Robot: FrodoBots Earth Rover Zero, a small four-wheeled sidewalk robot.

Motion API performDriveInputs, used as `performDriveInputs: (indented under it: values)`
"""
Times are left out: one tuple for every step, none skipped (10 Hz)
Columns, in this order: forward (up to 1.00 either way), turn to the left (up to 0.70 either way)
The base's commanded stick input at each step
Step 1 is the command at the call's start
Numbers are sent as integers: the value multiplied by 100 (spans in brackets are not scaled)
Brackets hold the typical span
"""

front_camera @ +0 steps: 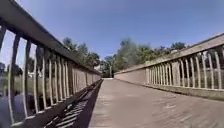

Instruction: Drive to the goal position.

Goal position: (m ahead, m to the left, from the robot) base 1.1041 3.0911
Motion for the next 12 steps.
performDriveInputs:
  values:
    - [45,2]
    - [45,2]
    - [45,2]
    - [45,2]
    - [45,2]
    - [45,2]
    - [45,2]
    - [45,2]
    - [45,2]
    - [45,2]
    - [45,2]
    - [45,2]
